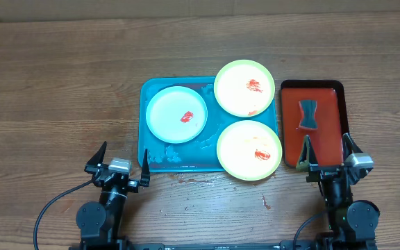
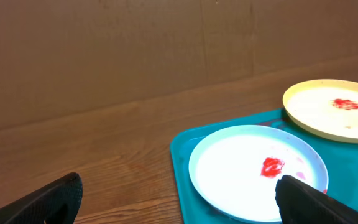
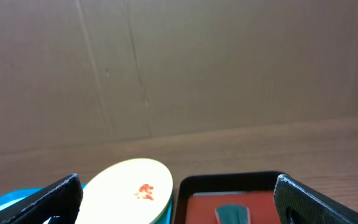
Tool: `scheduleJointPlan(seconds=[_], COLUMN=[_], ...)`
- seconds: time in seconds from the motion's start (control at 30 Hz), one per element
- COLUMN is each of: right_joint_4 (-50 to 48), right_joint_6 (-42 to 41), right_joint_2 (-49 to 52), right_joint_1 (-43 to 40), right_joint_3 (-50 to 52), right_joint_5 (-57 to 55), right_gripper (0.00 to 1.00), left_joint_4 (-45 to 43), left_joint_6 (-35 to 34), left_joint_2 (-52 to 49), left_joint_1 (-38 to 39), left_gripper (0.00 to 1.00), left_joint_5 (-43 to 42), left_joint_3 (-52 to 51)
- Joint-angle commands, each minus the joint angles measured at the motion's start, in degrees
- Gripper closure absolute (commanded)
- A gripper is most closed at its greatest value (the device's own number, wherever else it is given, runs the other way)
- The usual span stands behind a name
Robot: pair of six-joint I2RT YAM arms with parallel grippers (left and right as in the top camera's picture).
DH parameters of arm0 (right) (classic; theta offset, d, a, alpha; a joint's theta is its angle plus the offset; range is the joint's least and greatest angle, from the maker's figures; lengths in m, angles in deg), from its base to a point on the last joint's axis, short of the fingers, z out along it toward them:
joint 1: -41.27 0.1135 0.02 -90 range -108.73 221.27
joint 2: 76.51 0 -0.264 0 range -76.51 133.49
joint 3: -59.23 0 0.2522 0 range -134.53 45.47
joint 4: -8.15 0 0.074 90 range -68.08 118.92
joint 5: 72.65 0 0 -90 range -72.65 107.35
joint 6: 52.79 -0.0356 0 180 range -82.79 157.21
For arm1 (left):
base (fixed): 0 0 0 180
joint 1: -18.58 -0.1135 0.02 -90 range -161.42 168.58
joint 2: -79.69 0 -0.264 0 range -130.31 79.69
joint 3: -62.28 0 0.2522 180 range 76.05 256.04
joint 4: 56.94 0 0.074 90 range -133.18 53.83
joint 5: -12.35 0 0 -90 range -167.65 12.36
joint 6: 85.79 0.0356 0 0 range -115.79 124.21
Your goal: Clean dirty plates on tray and stack at the side
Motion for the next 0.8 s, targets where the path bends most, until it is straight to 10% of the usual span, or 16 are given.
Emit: scheduleJointPlan(seconds=[0.0, 0.4, 0.77], right_joint_4=[-0.7, -0.3, 22.8], right_joint_6=[-0.2, 0.3, 0.3], right_joint_2=[-0.5, 6.2, 32.2], right_joint_1=[0.3, 0.3, 0.3], right_joint_3=[-0.2, -13.7, -42.9], right_joint_5=[0.3, 1.2, 3.8], right_gripper=[0.00, 0.00, 0.00], left_joint_4=[-0.1, -0.1, 18.8], left_joint_6=[-3.4, -6.2, -7.6], left_joint_2=[0.5, -9.9, -50.7], left_joint_1=[-0.1, -0.1, 0.4], left_gripper=[0.00, 0.00, 0.00], left_joint_5=[0.1, 2.9, -0.5], left_joint_3=[0.1, 11.5, 47.5])
